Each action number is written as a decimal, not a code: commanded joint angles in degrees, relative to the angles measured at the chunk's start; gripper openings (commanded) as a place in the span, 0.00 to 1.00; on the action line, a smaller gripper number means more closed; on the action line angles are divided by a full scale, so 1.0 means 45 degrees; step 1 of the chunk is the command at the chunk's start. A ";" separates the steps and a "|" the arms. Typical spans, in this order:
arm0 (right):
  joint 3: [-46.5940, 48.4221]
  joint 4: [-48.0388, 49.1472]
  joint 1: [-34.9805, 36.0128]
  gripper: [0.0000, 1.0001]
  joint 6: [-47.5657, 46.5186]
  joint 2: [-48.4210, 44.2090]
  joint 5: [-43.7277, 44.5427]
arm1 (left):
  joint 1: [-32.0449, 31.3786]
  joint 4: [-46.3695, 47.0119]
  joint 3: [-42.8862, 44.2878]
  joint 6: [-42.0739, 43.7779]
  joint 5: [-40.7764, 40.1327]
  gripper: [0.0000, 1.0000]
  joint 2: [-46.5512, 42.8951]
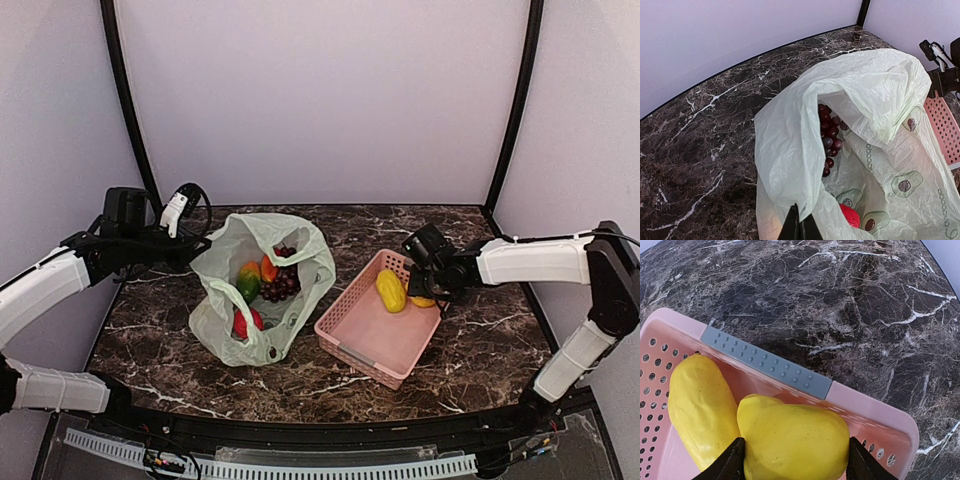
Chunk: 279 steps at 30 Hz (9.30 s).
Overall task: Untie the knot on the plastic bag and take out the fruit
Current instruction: Place the fake fruit in the bin, then reach into the gripper in the takeout bag, then pick up the fake fruit from the takeout bag, then place the fake fruit in the bin.
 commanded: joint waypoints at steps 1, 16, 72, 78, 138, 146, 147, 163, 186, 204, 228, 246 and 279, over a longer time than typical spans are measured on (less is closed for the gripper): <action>0.0325 0.0204 -0.0087 0.39 0.0018 0.0278 0.0115 | 0.0054 -0.0200 -0.0007 -0.0088 0.0123 0.01 -0.0308; 0.0605 0.0139 -0.0100 0.77 -0.0136 0.0506 0.0143 | 0.0054 -0.0202 0.0039 -0.0113 0.0195 0.01 -0.0153; 1.1182 0.2145 0.5726 0.36 -0.7571 0.7966 -0.4101 | 0.0040 0.0440 -0.0174 0.0113 0.2546 0.01 -0.0213; 1.3122 0.0539 0.5295 0.39 -0.6249 0.9563 -0.2948 | 0.0036 0.0441 -0.0173 0.0093 0.2584 0.01 -0.0228; 1.3977 0.2186 0.3538 0.00 -0.6226 1.0454 -0.3677 | 0.0035 0.0485 -0.0175 0.0005 0.2794 0.01 -0.0125; 1.2166 0.3949 0.3669 0.00 -0.6692 0.8584 -0.5099 | 0.0035 0.0482 -0.0173 -0.0031 0.2733 0.01 -0.0149; 1.1852 0.4250 0.3698 0.00 -0.6754 0.8327 -0.5294 | 0.0035 0.0480 -0.0173 -0.0030 0.2713 0.01 -0.0154; 0.8998 0.6307 0.4574 0.00 -0.7906 0.5904 -0.7022 | 0.0021 0.0374 -0.0154 -0.0088 0.2264 0.01 -0.0171; 0.8386 0.5371 0.5360 0.00 -0.7109 0.7018 -0.6876 | 0.0032 0.0231 -0.0178 -0.0156 0.0724 0.01 -0.0375; 0.6609 0.7276 0.5748 0.00 -0.7604 0.4643 -0.5254 | 0.0034 0.0216 -0.0232 -0.0189 0.0087 0.01 -0.0448; 0.4266 1.2094 0.5868 0.00 -0.8695 -0.0075 -0.5017 | 0.0035 0.0030 -0.0243 -0.0280 -0.0794 0.01 -0.0736; 0.4178 0.4417 0.4168 0.01 -0.6842 -0.2672 0.2608 | 0.0035 0.0258 -0.0420 -0.0218 -0.1044 0.01 -0.0984; 0.2895 0.1669 0.3161 0.00 -0.4811 0.0101 -0.7516 | 0.0035 0.0344 -0.0505 -0.0196 -0.1163 0.01 -0.1132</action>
